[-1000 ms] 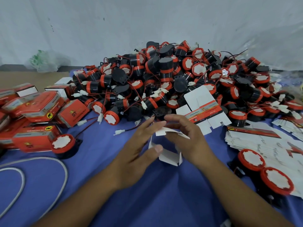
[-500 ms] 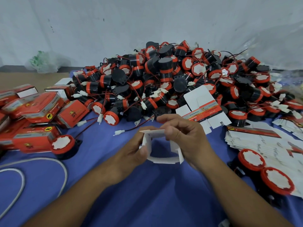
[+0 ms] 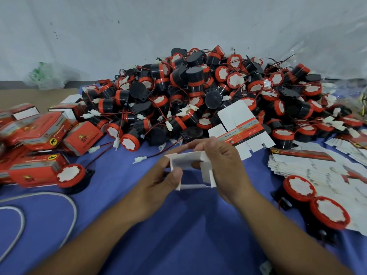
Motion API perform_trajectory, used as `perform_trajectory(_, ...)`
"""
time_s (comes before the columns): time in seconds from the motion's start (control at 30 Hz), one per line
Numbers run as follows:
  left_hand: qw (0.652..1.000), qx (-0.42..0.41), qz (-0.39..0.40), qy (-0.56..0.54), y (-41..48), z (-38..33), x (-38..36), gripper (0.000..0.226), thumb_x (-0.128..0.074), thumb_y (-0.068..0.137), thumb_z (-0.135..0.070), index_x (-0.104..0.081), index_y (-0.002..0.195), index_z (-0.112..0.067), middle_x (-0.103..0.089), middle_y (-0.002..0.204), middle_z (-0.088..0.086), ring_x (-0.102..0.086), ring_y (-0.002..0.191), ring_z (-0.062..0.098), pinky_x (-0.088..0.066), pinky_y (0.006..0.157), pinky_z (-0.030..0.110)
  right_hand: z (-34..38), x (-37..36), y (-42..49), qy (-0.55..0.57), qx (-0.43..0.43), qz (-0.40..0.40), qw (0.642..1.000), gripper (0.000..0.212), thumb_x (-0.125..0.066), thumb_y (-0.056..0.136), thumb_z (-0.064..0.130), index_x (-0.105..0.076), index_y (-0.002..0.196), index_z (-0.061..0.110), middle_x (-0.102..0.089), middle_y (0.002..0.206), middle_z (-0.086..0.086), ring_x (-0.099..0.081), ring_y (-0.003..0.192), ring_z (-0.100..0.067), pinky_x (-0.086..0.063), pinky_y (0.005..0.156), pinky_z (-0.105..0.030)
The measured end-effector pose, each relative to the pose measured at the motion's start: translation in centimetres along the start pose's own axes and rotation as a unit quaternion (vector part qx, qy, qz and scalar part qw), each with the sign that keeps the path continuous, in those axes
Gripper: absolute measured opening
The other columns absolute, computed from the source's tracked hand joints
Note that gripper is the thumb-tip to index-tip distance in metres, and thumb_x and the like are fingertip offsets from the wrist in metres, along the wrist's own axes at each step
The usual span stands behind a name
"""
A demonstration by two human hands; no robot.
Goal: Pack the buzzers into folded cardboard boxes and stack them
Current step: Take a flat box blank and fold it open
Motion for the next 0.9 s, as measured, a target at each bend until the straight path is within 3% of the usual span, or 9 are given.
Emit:
perform_trajectory(0.1,0.998,0.014,-0.043,-0.037,0.4,0.3,0.6,0.043,-0.048,0.086,-0.075,-0.051,0.126,-0.060,-0.056,0.135,-0.022,-0.055,0.120,0.000,-0.044,0.093,0.013,0.0,-0.7,-0.3,-0.070,0.051,0.033,0.996,0.072,-0.054,0.069,0.087,-0.073,0.081,0.019,-0.069,0.100,-0.005,-0.065,0.098,-0.023,-0.054,0.080,-0.029)
perform_trajectory(0.17,0.998,0.022,-0.054,-0.029,0.4,0.5,0.9,0.040,-0.051,0.090,-0.065,-0.050,0.128,-0.055,-0.062,0.126,-0.017,-0.060,0.112,0.003,-0.046,0.089,0.015,0.1,-1.3,-0.5,-0.090,0.052,0.076,0.992,0.064,-0.056,0.069,0.086,-0.073,0.087,0.027,-0.067,0.105,0.001,-0.065,0.101,-0.016,-0.052,0.085,-0.024)
perform_trajectory(0.23,0.998,0.025,-0.052,-0.036,0.5,0.6,1.0,0.039,-0.052,0.091,-0.057,-0.051,0.129,-0.051,-0.065,0.123,-0.013,-0.062,0.113,0.009,-0.048,0.091,0.023,0.0,-1.5,-0.6,-0.102,0.041,0.116,0.987,0.058,-0.062,0.070,0.081,-0.072,0.096,0.030,-0.066,0.113,0.003,-0.064,0.107,-0.012,-0.051,0.086,-0.022)
perform_trajectory(0.33,0.989,0.074,-0.078,-0.105,0.6,1.5,1.4,0.039,-0.056,0.087,-0.050,-0.058,0.125,-0.042,-0.066,0.125,-0.006,-0.063,0.115,0.018,-0.050,0.095,0.042,-0.3,-1.2,-0.8,-0.109,0.009,0.201,0.973,0.053,-0.073,0.076,0.054,-0.067,0.119,0.024,-0.058,0.129,0.007,-0.060,0.118,-0.010,-0.050,0.086,-0.020)
perform_trajectory(0.47,0.982,0.102,-0.105,-0.117,0.4,1.6,2.0,0.031,-0.056,0.081,-0.045,-0.069,0.105,-0.032,-0.074,0.105,0.000,-0.070,0.095,0.017,-0.055,0.071,0.025,-0.8,-1.4,-1.4,-0.141,-0.026,0.306,0.941,0.068,-0.077,0.078,0.044,-0.051,0.139,0.030,-0.043,0.150,0.011,-0.045,0.138,-0.013,-0.043,0.108,-0.041)
perform_trajectory(0.63,0.982,0.114,-0.111,-0.098,0.6,1.7,2.0,0.021,-0.055,0.079,-0.038,-0.070,0.093,-0.036,-0.075,0.096,-0.003,-0.072,0.088,0.014,-0.052,0.066,0.021,-1.0,-1.6,-1.3,-0.178,-0.023,0.280,0.943,0.066,-0.079,0.080,0.038,-0.051,0.140,0.034,-0.047,0.146,0.017,-0.049,0.134,-0.005,-0.045,0.107,-0.038)
perform_trajectory(0.73,0.985,0.096,-0.100,-0.101,0.6,1.8,1.9,0.018,-0.054,0.085,-0.036,-0.068,0.096,-0.035,-0.075,0.097,-0.002,-0.072,0.086,0.013,-0.054,0.066,0.020,-1.3,-1.7,-1.4,-0.146,-0.047,0.280,0.948,0.059,-0.076,0.079,0.034,-0.056,0.134,0.036,-0.051,0.142,0.020,-0.064,0.100,0.005,-0.053,0.078,-0.019)
perform_trajectory(0.8,0.985,0.092,-0.088,-0.116,0.4,1.9,1.7,0.025,-0.058,0.084,-0.046,-0.064,0.105,-0.033,-0.073,0.103,-0.002,-0.071,0.091,0.013,-0.055,0.069,0.023,-1.3,-1.6,-1.2,-0.119,-0.062,0.259,0.957,0.053,-0.073,0.079,0.031,-0.061,0.130,0.034,-0.055,0.138,0.018,-0.065,0.084,0.004,-0.052,0.068,-0.014)
perform_trajectory(0.9,0.993,0.088,-0.061,-0.045,0.4,1.8,1.2,0.041,-0.061,0.089,-0.060,-0.045,0.123,-0.043,-0.064,0.117,-0.017,-0.063,0.108,0.007,-0.050,0.081,0.017,-1.5,-1.0,-0.5,-0.096,-0.054,0.200,0.974,0.037,-0.068,0.083,0.023,-0.070,0.120,0.027,-0.064,0.129,0.013,-0.066,0.103,-0.001,-0.055,0.079,-0.019)
Point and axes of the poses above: each hand's wrist, its own y-axis towards the middle knuckle, its own x-axis out of the back of the hand, z = x × y, the point moved 5 cm from there along y, towards the middle knuckle
